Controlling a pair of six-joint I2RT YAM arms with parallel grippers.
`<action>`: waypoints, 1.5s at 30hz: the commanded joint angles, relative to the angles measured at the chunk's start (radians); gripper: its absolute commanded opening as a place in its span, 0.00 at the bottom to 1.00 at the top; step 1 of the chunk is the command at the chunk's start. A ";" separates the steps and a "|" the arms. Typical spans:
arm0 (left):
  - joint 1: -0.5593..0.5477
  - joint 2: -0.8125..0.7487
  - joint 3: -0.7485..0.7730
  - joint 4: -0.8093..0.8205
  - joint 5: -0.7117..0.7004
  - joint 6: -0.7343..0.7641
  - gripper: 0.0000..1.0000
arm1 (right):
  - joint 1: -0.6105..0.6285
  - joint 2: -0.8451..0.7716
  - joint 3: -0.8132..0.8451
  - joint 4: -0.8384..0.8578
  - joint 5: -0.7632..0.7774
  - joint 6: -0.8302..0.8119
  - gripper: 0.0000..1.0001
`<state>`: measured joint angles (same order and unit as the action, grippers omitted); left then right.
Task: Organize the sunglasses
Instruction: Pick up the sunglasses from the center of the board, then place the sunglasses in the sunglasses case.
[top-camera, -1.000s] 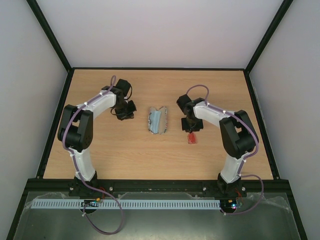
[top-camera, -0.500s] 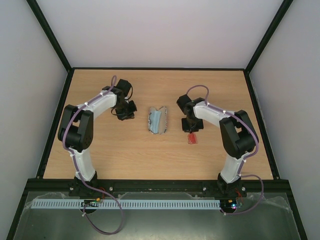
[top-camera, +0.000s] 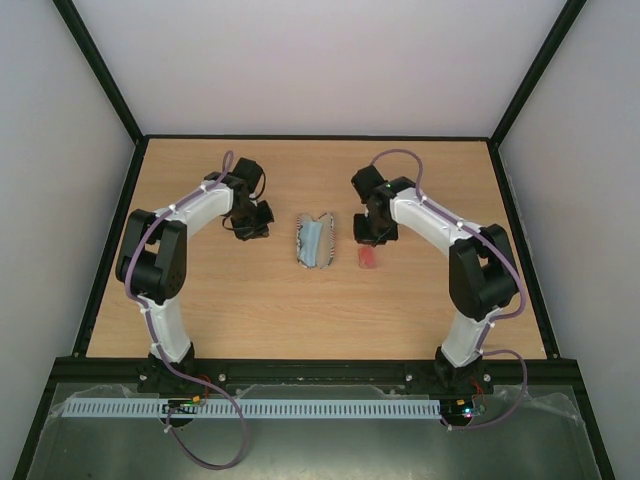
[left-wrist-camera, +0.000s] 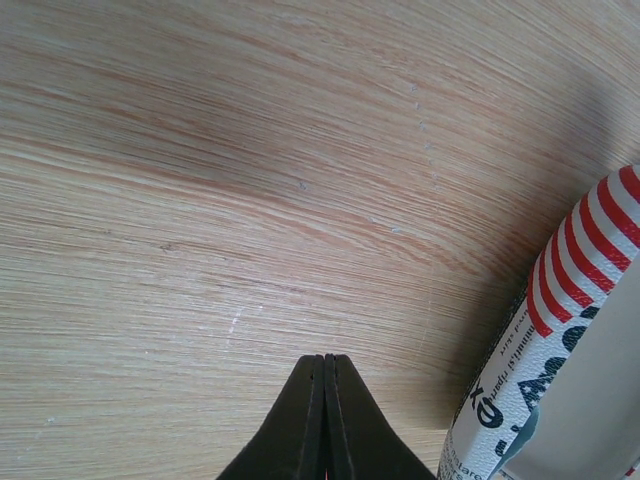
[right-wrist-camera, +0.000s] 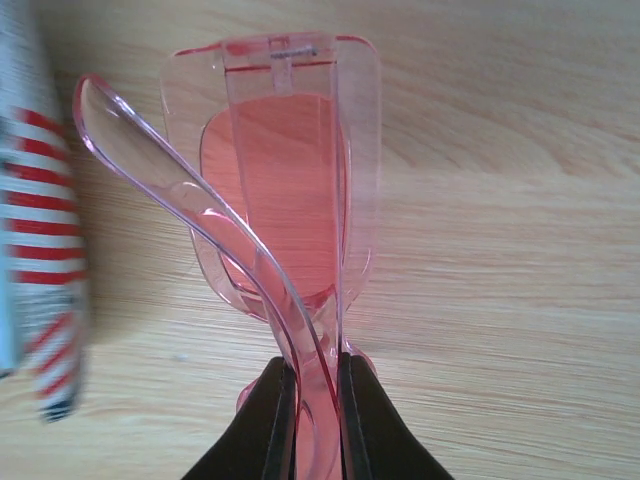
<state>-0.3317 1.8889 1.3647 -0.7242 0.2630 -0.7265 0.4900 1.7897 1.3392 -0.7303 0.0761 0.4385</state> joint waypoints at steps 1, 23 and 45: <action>-0.004 0.011 0.029 -0.026 0.014 0.010 0.02 | -0.005 -0.049 0.097 -0.059 -0.147 0.044 0.01; -0.002 0.067 0.054 -0.030 0.042 0.054 0.02 | 0.106 0.315 0.437 0.055 -0.417 0.285 0.01; -0.006 0.091 0.086 -0.029 0.064 0.053 0.02 | 0.099 0.302 0.312 0.090 -0.370 0.270 0.01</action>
<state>-0.3317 1.9568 1.4223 -0.7353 0.3134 -0.6800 0.6029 2.1277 1.6558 -0.6323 -0.2928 0.7048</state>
